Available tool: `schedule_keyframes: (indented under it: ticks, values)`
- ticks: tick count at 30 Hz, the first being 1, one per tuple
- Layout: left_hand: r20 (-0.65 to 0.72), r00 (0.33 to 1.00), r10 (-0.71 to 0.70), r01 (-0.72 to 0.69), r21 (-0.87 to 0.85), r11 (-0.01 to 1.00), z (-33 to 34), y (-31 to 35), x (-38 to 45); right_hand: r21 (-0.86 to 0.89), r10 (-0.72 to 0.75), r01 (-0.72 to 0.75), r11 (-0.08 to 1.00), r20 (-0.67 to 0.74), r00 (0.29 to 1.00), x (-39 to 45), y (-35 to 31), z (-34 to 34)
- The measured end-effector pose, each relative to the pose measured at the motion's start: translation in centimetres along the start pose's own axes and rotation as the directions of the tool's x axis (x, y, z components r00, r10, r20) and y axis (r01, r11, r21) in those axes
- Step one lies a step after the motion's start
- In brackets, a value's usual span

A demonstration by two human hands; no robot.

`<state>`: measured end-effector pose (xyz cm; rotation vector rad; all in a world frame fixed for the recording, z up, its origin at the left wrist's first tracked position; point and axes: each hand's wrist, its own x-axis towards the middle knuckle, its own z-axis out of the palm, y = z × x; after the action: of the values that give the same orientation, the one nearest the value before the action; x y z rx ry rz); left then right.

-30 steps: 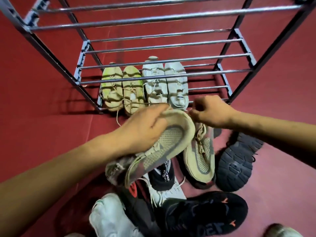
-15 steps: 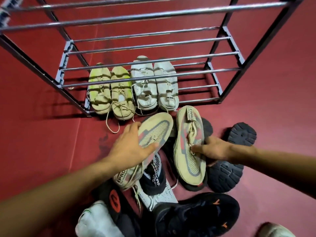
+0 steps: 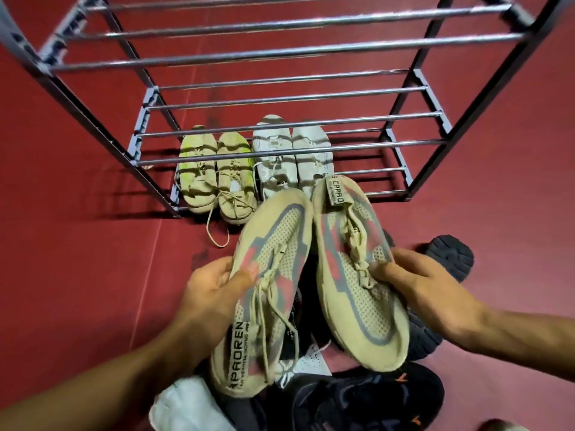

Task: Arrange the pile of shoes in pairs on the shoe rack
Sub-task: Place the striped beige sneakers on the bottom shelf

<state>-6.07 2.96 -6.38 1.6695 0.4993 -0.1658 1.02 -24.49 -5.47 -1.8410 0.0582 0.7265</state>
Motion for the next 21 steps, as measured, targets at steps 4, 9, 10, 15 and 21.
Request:
schedule_keyframes:
  ticks: [4, 9, 10, 15, 21]
  values:
    - [-0.153, 0.988, 0.008, -0.016, -0.054, 0.998, 0.4, 0.3, 0.8, -0.161, -0.075, 0.081, 0.984, 0.044, 0.996, 1.4, -0.6, 0.1]
    - [-0.269, 0.962, -0.049, -0.001, -0.185, 0.983, -1.5, -0.4, 2.9, -0.809, -0.170, 0.325, 0.490, 0.277, 0.946, 3.7, -5.3, -6.6]
    - [-0.285, 0.955, -0.077, 0.015, -0.214, 0.977, -1.5, -0.6, 3.2, -0.856, -0.081, 0.351, 0.379, 0.348, 0.934, 4.2, -6.2, -7.6]
    - [-0.208, 0.960, -0.189, 0.145, -0.211, 0.967, 0.1, -1.9, 4.2, -0.748, 0.077, 0.643, -0.164, 0.640, 0.765, 8.3, -6.1, -3.4]
    - [-0.010, 0.981, -0.194, 0.191, 0.243, 0.951, 2.6, -4.2, 4.4, -0.657, -0.444, 0.743, 0.131, 0.631, 0.636, 10.8, -1.0, 0.1]
